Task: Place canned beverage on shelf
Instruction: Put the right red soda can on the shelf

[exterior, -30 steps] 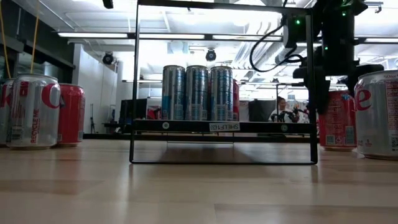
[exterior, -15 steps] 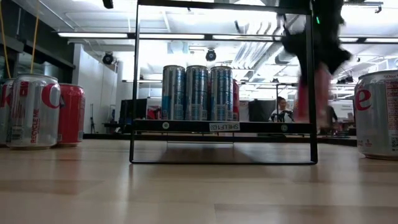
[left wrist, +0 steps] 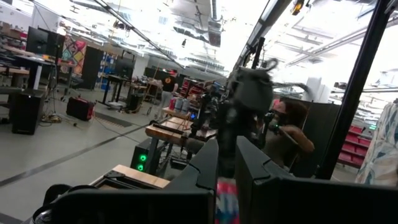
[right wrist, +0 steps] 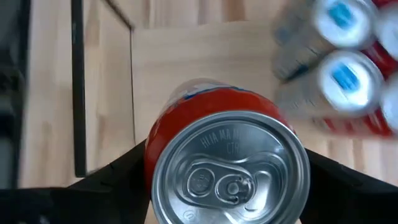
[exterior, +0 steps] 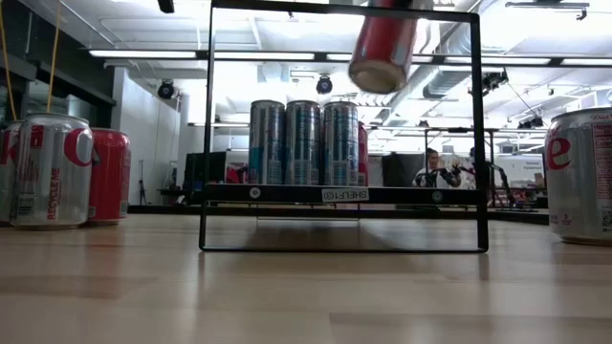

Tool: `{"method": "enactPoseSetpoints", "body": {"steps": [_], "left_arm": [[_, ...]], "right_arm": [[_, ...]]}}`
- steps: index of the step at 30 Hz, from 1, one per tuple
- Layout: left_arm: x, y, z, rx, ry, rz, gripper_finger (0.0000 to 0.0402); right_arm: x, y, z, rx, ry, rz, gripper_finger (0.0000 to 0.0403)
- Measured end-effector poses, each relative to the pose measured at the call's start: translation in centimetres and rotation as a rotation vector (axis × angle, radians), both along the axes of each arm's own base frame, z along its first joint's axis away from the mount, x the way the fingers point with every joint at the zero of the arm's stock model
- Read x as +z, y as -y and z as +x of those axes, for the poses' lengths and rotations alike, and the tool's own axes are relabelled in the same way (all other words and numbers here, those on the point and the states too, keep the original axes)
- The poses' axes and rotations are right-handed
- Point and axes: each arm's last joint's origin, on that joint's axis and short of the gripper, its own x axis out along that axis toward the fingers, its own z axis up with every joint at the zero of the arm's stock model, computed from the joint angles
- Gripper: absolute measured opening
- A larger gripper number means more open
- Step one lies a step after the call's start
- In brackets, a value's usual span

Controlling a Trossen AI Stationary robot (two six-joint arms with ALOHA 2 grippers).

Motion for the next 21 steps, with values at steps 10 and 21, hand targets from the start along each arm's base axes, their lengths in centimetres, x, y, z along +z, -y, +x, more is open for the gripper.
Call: {"method": "enactPoseSetpoints", "body": {"steps": [10, 21], "left_arm": [[0.0, 0.0, 0.0, 0.0, 0.0, 0.0, 0.0003], [0.0, 0.0, 0.0, -0.001, 0.0, 0.0, 0.0003]], "right_arm": [[-5.3, -1.5, 8.2, 0.213, -0.232, -0.236, 0.0285], [-9.7, -1.6, 10.6, 0.168, -0.307, -0.211, 0.0285]]}}
